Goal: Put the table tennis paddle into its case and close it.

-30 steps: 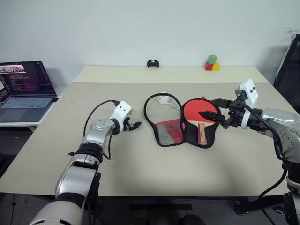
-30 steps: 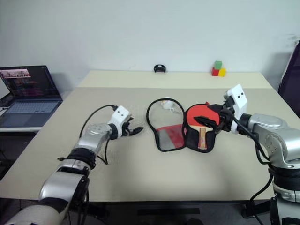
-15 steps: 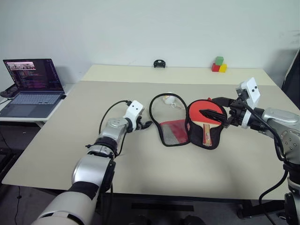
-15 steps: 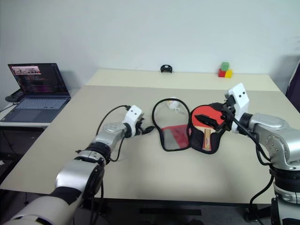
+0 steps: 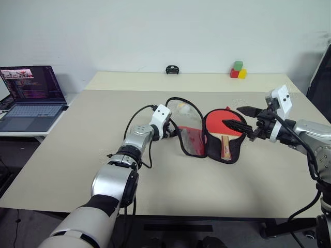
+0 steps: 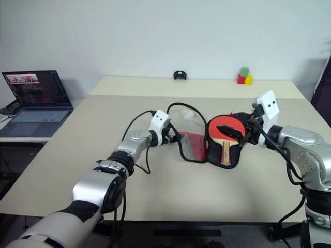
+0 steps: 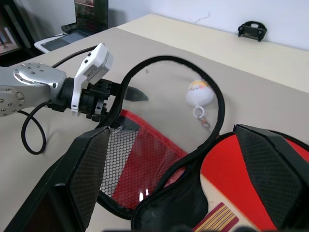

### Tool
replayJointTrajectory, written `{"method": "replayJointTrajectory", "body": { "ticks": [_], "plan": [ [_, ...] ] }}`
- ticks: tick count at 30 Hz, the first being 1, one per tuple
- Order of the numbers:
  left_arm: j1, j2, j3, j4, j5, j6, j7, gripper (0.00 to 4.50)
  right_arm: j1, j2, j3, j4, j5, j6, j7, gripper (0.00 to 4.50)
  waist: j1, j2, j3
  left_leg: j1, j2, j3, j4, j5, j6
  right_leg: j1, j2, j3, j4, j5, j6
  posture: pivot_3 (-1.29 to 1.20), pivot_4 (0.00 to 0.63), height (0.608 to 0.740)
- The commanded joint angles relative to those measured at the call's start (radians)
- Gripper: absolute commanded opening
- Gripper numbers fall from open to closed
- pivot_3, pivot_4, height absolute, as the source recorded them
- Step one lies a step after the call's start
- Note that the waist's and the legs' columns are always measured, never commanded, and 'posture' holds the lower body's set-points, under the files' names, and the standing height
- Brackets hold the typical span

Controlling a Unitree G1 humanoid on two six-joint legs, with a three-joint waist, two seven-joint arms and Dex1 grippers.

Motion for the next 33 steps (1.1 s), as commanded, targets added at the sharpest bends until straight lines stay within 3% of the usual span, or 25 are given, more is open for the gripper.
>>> {"method": "replayJointTrajectory", "body": {
  "ticks": [1, 9, 18, 22, 27, 33],
  "plan": [
    [-0.061, -0.035, 0.017, -0.033, -0.021, -0.032, -0.006, 4.01, -0.006, -0.028, -0.055, -0.029, 0.018, -0.01, -0.003, 4.48, 0.002, 0.0, 0.0, 0.0, 0.0, 0.0, 0.0, 0.0, 0.0, 0.0, 0.0, 0.0, 0.0, 0.0, 0.0, 0.0, 0.15, 0.74],
    [-0.129, -0.176, 0.024, -0.032, -0.027, -0.039, -0.011, 4.01, 0.036, -0.053, -0.131, -0.037, 0.036, 0.008, -0.039, 4.48, 0.003, 0.0, 0.0, -0.001, 0.0, 0.0, 0.0, 0.0, 0.0, 0.0, 0.0, 0.0, -0.001, 0.0, 0.0, 0.0, 0.15, 0.74],
    [-0.143, -0.231, 0.019, -0.024, -0.01, -0.056, 0.011, 4.01, 0.075, -0.051, -0.168, -0.06, 0.037, 0.02, -0.096, 4.48, -0.005, 0.0, 0.0, 0.002, 0.001, 0.003, -0.001, 0.0, 0.0, 0.0, 0.001, 0.002, 0.002, 0.0, 0.0, 0.0, 0.15, 0.74],
    [-0.134, -0.194, 0.034, -0.047, -0.03, -0.076, -0.034, 4.01, 0.109, -0.042, -0.144, -0.05, 0.021, 0.027, -0.116, 4.48, -0.004, 0.0, 0.0, 0.003, 0.001, 0.004, -0.001, 0.0, 0.0, 0.0, 0.001, 0.002, 0.002, 0.0, 0.0, 0.0, 0.15, 0.74],
    [-0.085, -0.108, 0.048, -0.133, -0.077, -0.094, -0.204, 4.01, 0.105, 0.007, -0.098, 0.011, -0.006, 0.066, -0.193, 4.48, -0.008, 0.0, 0.0, 0.003, 0.001, 0.004, -0.001, 0.0, 0.0, 0.0, 0.001, 0.002, 0.002, 0.0, 0.0, 0.0, 0.15, 0.74],
    [0.065, 0.05, 0.04, -0.436, -0.185, 0.046, -0.459, 4.01, 0.076, 0.014, -0.02, 0.108, -0.063, 0.036, -0.186, 4.48, -0.017, 0.0, 0.0, 0.004, 0.001, 0.004, -0.001, 0.0, 0.0, 0.0, 0.001, 0.003, 0.003, 0.0, 0.0, 0.0, 0.15, 0.74]
  ]
}}
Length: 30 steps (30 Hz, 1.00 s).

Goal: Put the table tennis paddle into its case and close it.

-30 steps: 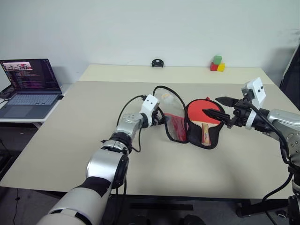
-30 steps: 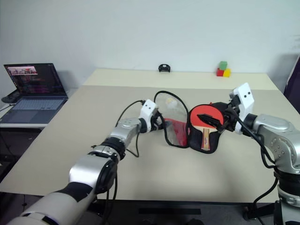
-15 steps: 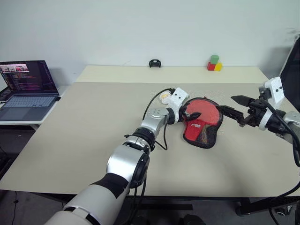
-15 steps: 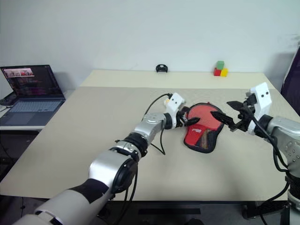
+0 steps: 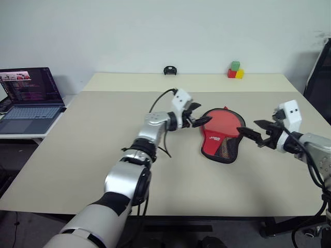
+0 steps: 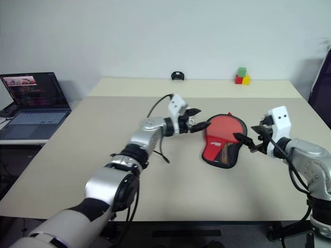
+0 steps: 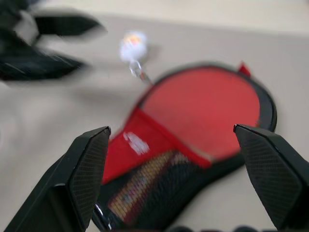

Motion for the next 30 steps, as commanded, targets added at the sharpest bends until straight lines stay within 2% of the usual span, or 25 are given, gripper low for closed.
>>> {"method": "replayJointTrajectory", "body": {
  "ticks": [1, 5, 11, 21, 30],
  "plan": [
    [0.055, 0.061, -0.003, -0.22, -0.079, 0.099, -0.125, 4.01, -0.041, 0.005, 0.008, 0.043, -0.036, -0.027, -0.01, 4.48, -0.005, 0.0, 0.0, 0.0, 0.0, 0.0, 0.0, 0.0, 0.0, 0.0, 0.0, 0.0, 0.0, 0.0, 0.0, 0.0, 0.15, 0.74],
    [0.152, 0.166, -0.01, -0.454, -0.141, 0.243, -0.203, 4.01, -0.07, 0.021, 0.041, 0.134, -0.079, -0.062, 0.001, 4.48, -0.009, 0.0, 0.0, 0.0, 0.0, -0.001, 0.0, 0.0, 0.0, 0.0, 0.0, 0.0, -0.001, 0.0, 0.0, 0.0, 0.15, 0.74],
    [0.225, 0.271, 0.013, -0.662, -0.197, 0.361, -0.165, 4.01, -0.135, 0.072, 0.098, 0.33, -0.152, -0.136, 0.032, 4.48, -0.011, 0.0, 0.0, 0.0, 0.0, -0.001, 0.001, 0.0, 0.0, 0.001, 0.0, 0.001, 0.0, 0.0, 0.0, 0.0, 0.15, 0.74],
    [0.256, 0.296, -0.006, -0.733, -0.222, 0.4, -0.113, 4.01, -0.238, 0.155, 0.137, 0.603, -0.266, -0.253, 0.031, 4.48, -0.011, 0.0, 0.0, 0.0, 0.0, -0.001, 0.001, 0.0, 0.0, 0.001, 0.0, 0.001, 0.0, 0.0, 0.0, 0.0, 0.15, 0.74],
    [0.257, 0.303, -0.007, -0.728, -0.22, 0.392, -0.101, 4.01, -0.226, 0.172, 0.147, 0.602, -0.308, -0.262, 0.049, 4.48, -0.012, 0.0, 0.0, 0.0, 0.0, -0.001, 0.001, 0.0, 0.0, 0.001, -0.001, 0.001, 0.0, 0.0, 0.0, 0.0, 0.15, 0.74]
  ]
}}
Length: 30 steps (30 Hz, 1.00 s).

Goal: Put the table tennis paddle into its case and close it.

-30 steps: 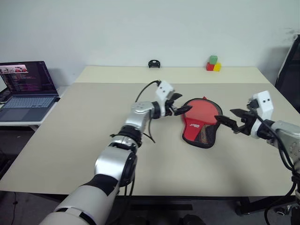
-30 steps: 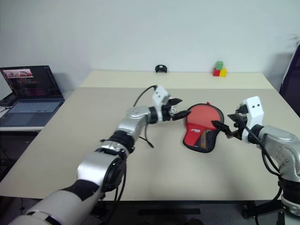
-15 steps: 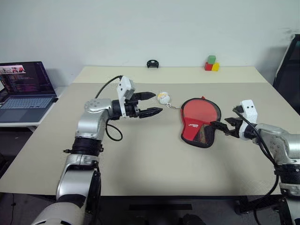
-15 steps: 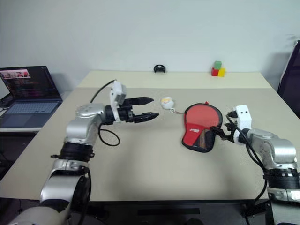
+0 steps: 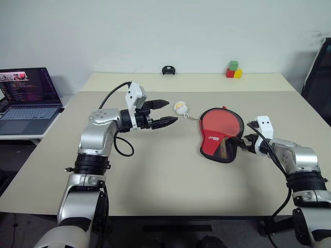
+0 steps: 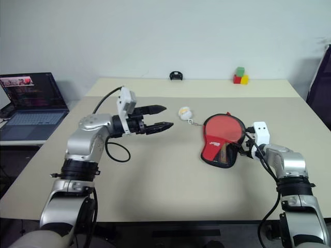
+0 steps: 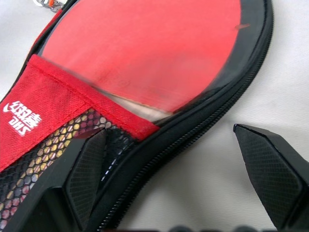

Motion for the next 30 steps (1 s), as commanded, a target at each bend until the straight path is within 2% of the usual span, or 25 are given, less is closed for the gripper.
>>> {"method": "replayJointTrajectory", "body": {
  "ticks": [1, 8, 18, 21, 30],
  "plan": [
    [-0.003, 0.013, 0.001, -0.039, -0.021, -0.015, 0.005, 4.01, -0.009, 0.004, -0.002, -0.044, -0.004, 0.0, 0.015, 4.48, 0.0, 0.0, 0.0, 0.0, 0.0, 0.0, 0.0, 0.0, 0.0, 0.0, 0.0, 0.0, 0.0, 0.0, 0.0, 0.0, 0.15, 0.74],
    [-0.008, 0.008, -0.002, -0.026, -0.018, -0.024, 0.01, 4.01, -0.006, 0.028, 0.007, -0.046, -0.002, 0.026, 0.035, 4.48, 0.0, 0.0, 0.0, 0.0, 0.0, 0.0, 0.0, 0.0, 0.0, 0.0, 0.0, 0.0, 0.0, 0.0, 0.0, 0.0, 0.15, 0.74],
    [0.001, 0.028, -0.009, -0.024, -0.011, -0.035, 0.008, 4.01, -0.069, 0.066, 0.018, 0.09, -0.048, 0.018, 0.028, 4.48, -0.012, 0.0, 0.0, 0.003, 0.0, 0.001, 0.0, 0.0, 0.0, 0.0, 0.0, 0.001, 0.004, 0.0, 0.0, 0.0, 0.15, 0.74],
    [0.007, 0.04, -0.011, -0.025, -0.01, -0.036, 0.007, 4.01, -0.078, 0.075, 0.017, 0.108, -0.051, 0.017, 0.03, 3.93, -0.012, 0.0, 0.0, 0.003, 0.0, 0.002, 0.0, 0.0, 0.0, 0.0, 0.0, 0.001, 0.005, 0.0, 0.0, 0.0, 0.15, 0.74],
    [0.076, 0.119, -0.018, -0.064, -0.021, -0.008, -0.033, 4.01, -0.091, 0.143, 0.01, 0.091, -0.03, 0.058, 0.041, 1.19, -0.03, -0.001, -0.001, 0.004, 0.001, 0.002, 0.0, 0.0, 0.0, 0.0, 0.0, 0.002, 0.006, 0.0, 0.0, 0.0, 0.15, 0.74]
  ]
}}
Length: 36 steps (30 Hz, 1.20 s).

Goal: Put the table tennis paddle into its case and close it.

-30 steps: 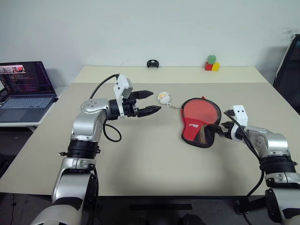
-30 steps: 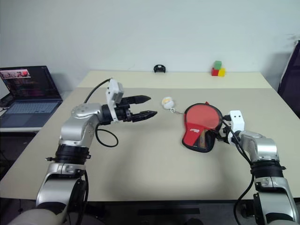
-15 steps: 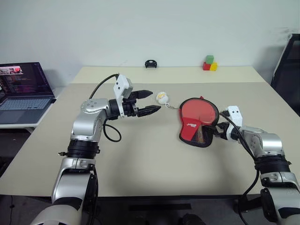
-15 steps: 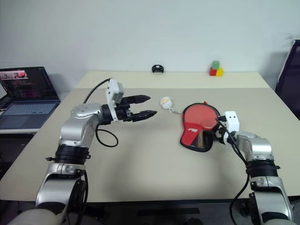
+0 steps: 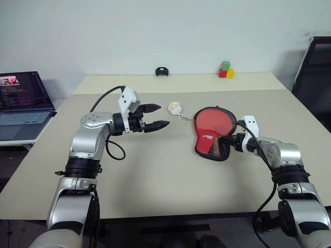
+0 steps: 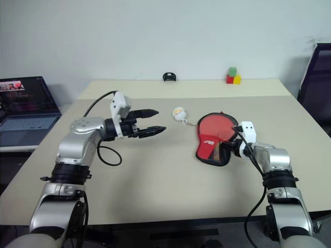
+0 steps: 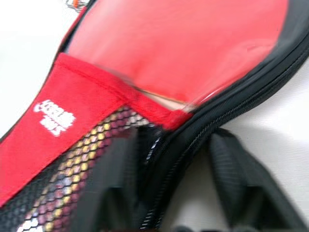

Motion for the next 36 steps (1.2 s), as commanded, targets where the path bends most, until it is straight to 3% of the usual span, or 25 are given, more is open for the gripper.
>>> {"method": "replayJointTrajectory", "body": {
  "ticks": [1, 4, 5, 18, 27, 36],
  "plan": [
    [0.028, 0.039, -0.001, -0.077, -0.027, 0.018, -0.035, 4.01, 0.001, 0.027, 0.017, -0.021, 0.007, 0.023, 0.01, 0.89, -0.002, 0.0, 0.0, 0.0, 0.0, 0.0, 0.0, 0.0, 0.0, 0.0, 0.0, 0.0, 0.0, 0.0, 0.0, 0.0, 0.15, 0.74],
    [0.077, 0.084, 0.0, -0.109, -0.033, 0.03, -0.077, 4.01, 0.01, 0.043, 0.03, -0.062, 0.017, 0.036, 0.036, 0.1, -0.007, 0.0, 0.0, 0.001, 0.0, 0.0, 0.0, 0.0, 0.0, 0.0, 0.0, 0.001, 0.001, 0.0, 0.0, 0.0, 0.15, 0.74],
    [0.098, 0.108, 0.006, -0.116, -0.038, 0.04, -0.094, 4.01, 0.014, 0.052, 0.036, -0.082, 0.022, 0.043, 0.044, 0.02, -0.008, 0.0, 0.0, 0.001, 0.0, 0.0, 0.0, 0.0, 0.0, 0.0, 0.0, 0.001, 0.0, 0.0, 0.0, 0.0, 0.15, 0.74],
    [0.357, 0.258, 0.05, -0.392, -0.193, 0.202, -0.167, 4.01, 0.074, 0.121, 0.089, -0.345, 0.089, 0.196, 0.094, 0.02, -0.021, 0.0, 0.0, -0.001, 0.002, -0.002, -0.002, 0.0, 0.0, -0.001, 0.0, 0.002, -0.001, 0.0, -0.001, 0.0, 0.15, 0.74],
    [0.556, 0.313, 0.049, -0.589, -0.25, 0.242, -0.158, 4.01, 0.202, 0.149, 0.061, -0.625, 0.154, 0.401, -0.007, 0.02, 0.0, 0.0, 0.0, -0.002, 0.001, -0.004, -0.002, 0.0, 0.0, -0.001, 0.0, 0.0, -0.003, -0.001, -0.001, 0.0, 0.15, 0.74],
    [0.613, 0.326, 0.045, -0.66, -0.288, 0.267, -0.139, 4.01, 0.37, 0.208, -0.055, -0.887, 0.208, 0.625, -0.149, 0.02, 0.022, 0.001, 0.0, -0.003, 0.001, -0.006, -0.003, 0.0, 0.0, 0.0, -0.001, -0.002, -0.005, -0.001, -0.002, 0.0, 0.15, 0.74]
  ]
}}
